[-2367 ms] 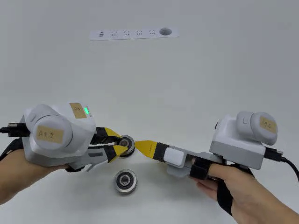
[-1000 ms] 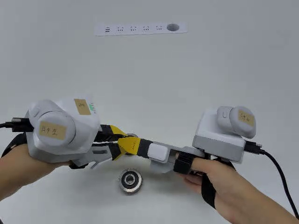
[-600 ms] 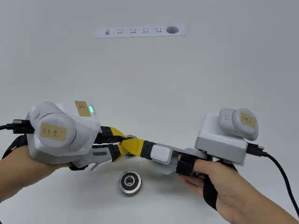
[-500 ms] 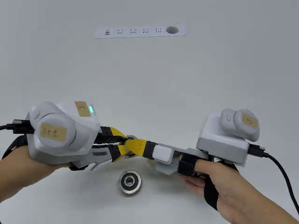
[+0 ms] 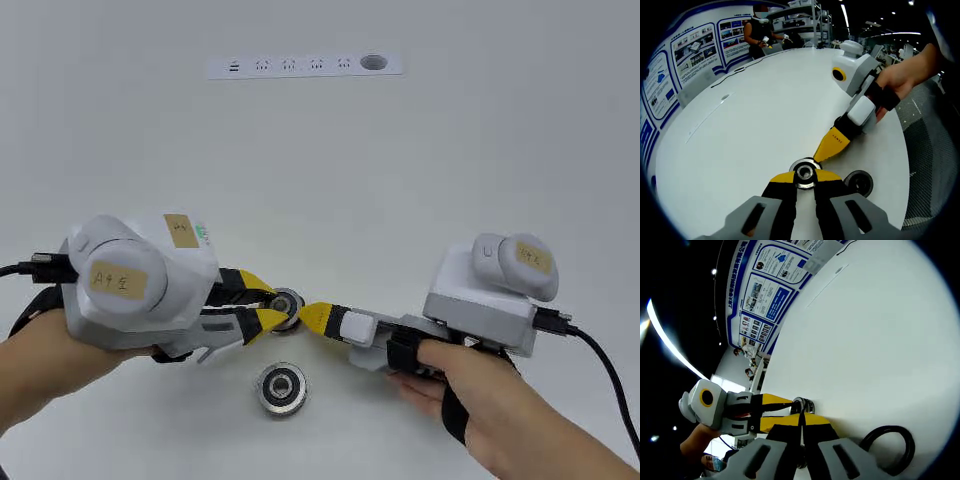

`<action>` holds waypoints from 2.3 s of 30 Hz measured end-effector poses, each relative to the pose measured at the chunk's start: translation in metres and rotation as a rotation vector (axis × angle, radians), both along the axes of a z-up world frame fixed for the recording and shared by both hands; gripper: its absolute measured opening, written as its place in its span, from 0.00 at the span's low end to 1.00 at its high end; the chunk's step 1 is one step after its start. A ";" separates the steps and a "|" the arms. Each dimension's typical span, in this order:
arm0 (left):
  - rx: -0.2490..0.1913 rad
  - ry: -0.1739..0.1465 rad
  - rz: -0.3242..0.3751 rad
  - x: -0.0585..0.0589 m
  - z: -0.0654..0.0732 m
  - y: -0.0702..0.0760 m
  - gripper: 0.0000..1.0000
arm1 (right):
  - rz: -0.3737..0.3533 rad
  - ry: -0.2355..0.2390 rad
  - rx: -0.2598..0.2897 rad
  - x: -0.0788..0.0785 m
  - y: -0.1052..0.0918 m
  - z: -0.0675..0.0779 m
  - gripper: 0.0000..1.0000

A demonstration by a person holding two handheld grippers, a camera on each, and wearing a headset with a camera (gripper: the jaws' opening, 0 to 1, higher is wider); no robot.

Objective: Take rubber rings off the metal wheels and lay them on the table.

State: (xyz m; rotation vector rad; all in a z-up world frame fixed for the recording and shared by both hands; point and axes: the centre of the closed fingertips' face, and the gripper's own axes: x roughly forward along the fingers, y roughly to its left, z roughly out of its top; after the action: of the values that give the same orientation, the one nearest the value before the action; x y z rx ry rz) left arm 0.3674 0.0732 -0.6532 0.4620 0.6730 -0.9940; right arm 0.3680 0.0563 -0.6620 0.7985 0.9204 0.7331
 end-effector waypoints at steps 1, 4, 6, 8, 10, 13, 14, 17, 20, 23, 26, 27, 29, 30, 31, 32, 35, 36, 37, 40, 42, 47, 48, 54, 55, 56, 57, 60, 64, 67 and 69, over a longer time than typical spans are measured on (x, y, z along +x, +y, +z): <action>0.000 0.000 0.000 0.000 0.000 0.000 0.13 | -0.002 0.000 -0.003 0.000 0.000 0.000 0.02; 0.002 0.001 0.000 0.000 0.000 0.000 0.13 | -0.002 -0.019 -0.018 0.000 0.001 0.002 0.02; 0.003 0.000 -0.001 0.000 0.000 0.000 0.13 | -0.002 -0.025 -0.023 0.000 0.001 0.003 0.01; 0.003 0.001 -0.003 0.000 0.000 0.000 0.13 | -0.001 -0.024 -0.023 0.000 0.001 0.003 0.01; 0.003 0.001 -0.004 0.000 0.000 0.000 0.13 | 0.001 -0.026 -0.026 0.000 0.001 0.004 0.01; 0.003 0.000 -0.005 0.000 0.000 0.000 0.13 | 0.003 -0.030 -0.029 0.000 0.002 0.004 0.01; 0.003 -0.001 -0.006 0.000 0.000 0.000 0.13 | 0.004 -0.031 -0.029 0.000 0.003 0.004 0.01; 0.005 -0.001 -0.008 -0.001 0.000 0.000 0.13 | 0.005 -0.025 -0.026 0.000 0.004 0.004 0.01; 0.005 -0.002 -0.009 -0.001 0.000 0.000 0.13 | 0.011 -0.029 -0.030 0.000 0.005 0.005 0.01; 0.006 -0.002 -0.010 -0.001 0.000 0.000 0.13 | 0.016 -0.032 -0.030 0.000 0.006 0.005 0.01; 0.005 -0.001 -0.010 -0.001 0.000 0.000 0.13 | 0.019 -0.033 -0.028 0.000 0.007 0.005 0.01; 0.005 -0.001 -0.010 -0.001 0.000 0.000 0.13 | 0.021 -0.035 -0.028 0.000 0.007 0.006 0.01; 0.006 -0.001 -0.010 -0.001 0.000 0.000 0.13 | 0.029 -0.046 -0.027 0.000 0.008 0.007 0.01; 0.006 -0.001 -0.010 -0.001 0.000 0.000 0.13 | 0.033 -0.049 -0.025 0.000 0.009 0.008 0.01; 0.006 -0.001 -0.010 -0.001 0.000 0.000 0.13 | 0.034 -0.049 -0.024 0.001 0.010 0.008 0.01; 0.006 -0.001 -0.010 -0.001 0.000 0.000 0.13 | 0.035 -0.048 -0.023 0.001 0.010 0.009 0.01; 0.006 -0.001 -0.010 0.000 0.000 0.000 0.13 | 0.044 -0.052 -0.024 0.001 0.011 0.009 0.01; 0.006 -0.001 -0.010 0.000 0.000 0.000 0.13 | 0.045 -0.052 -0.025 0.001 0.011 0.009 0.01; 0.005 -0.001 -0.010 0.000 0.000 0.000 0.13 | 0.043 -0.048 -0.022 0.001 0.011 0.010 0.01; 0.005 -0.001 -0.010 0.000 0.000 0.000 0.13 | 0.043 -0.049 -0.021 0.000 0.009 0.010 0.01; 0.004 -0.001 -0.010 0.000 0.000 0.000 0.13 | 0.044 -0.049 -0.019 0.000 0.009 0.010 0.01; 0.005 -0.001 -0.011 0.000 0.000 0.000 0.13 | 0.051 -0.050 -0.013 0.000 0.009 0.012 0.01; 0.004 -0.002 -0.011 0.000 0.000 0.000 0.13 | 0.052 -0.050 -0.012 -0.001 0.010 0.012 0.01; 0.004 -0.002 -0.010 0.000 0.000 -0.001 0.13 | 0.057 -0.053 -0.010 -0.001 0.010 0.014 0.01; 0.004 -0.002 -0.010 -0.001 0.000 -0.001 0.13 | 0.059 -0.054 -0.009 -0.002 0.010 0.014 0.01; 0.005 -0.002 -0.010 -0.001 0.000 -0.001 0.13 | 0.060 -0.054 -0.008 -0.002 0.010 0.014 0.01; 0.005 -0.002 -0.010 -0.001 0.000 0.000 0.13 | 0.066 -0.060 -0.006 -0.002 0.010 0.015 0.01; 0.005 -0.002 -0.011 0.000 0.000 0.000 0.13 | 0.073 -0.063 -0.003 -0.003 0.011 0.016 0.01; 0.005 -0.002 -0.011 0.000 0.000 0.000 0.13 | 0.079 -0.066 0.003 -0.004 0.012 0.017 0.01; 0.004 -0.002 -0.011 0.000 0.000 0.000 0.13 | 0.097 -0.074 0.015 -0.006 0.013 0.020 0.01; 0.002 -0.002 -0.010 0.000 0.000 0.000 0.13 | 0.118 -0.082 0.025 -0.010 0.016 0.022 0.01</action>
State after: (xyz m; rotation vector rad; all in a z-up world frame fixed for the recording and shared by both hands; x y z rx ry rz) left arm 0.3675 0.0732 -0.6533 0.4680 0.6703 -1.0020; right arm 0.3579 0.0722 -0.6399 0.7351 0.8909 0.8760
